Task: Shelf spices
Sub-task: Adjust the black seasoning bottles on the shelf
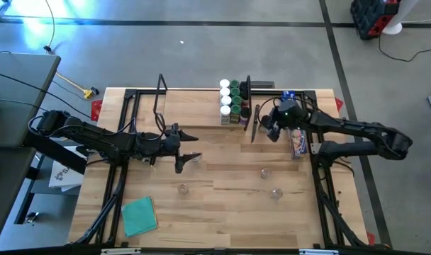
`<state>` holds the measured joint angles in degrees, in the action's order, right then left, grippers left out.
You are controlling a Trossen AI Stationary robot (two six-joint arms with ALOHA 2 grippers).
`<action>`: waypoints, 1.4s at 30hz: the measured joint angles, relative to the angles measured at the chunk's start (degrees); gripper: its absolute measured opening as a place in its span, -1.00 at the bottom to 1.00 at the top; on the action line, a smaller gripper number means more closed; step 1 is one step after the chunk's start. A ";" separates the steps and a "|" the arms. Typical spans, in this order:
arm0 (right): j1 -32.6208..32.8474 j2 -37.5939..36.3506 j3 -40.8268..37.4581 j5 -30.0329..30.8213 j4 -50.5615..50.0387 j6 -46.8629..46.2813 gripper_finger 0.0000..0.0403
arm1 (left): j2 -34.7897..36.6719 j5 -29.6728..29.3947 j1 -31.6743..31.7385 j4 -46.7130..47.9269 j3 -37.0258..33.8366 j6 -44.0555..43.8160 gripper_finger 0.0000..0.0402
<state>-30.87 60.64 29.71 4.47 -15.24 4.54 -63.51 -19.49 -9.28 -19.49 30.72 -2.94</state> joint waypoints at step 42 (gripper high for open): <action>0.11 11.30 -6.36 0.96 19.32 -2.10 -0.65 | 0.00 0.09 -0.01 -0.09 0.00 0.01 0.42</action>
<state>-30.76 71.94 23.35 5.43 4.08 2.44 -63.51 -19.40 -9.29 -19.57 30.72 -2.93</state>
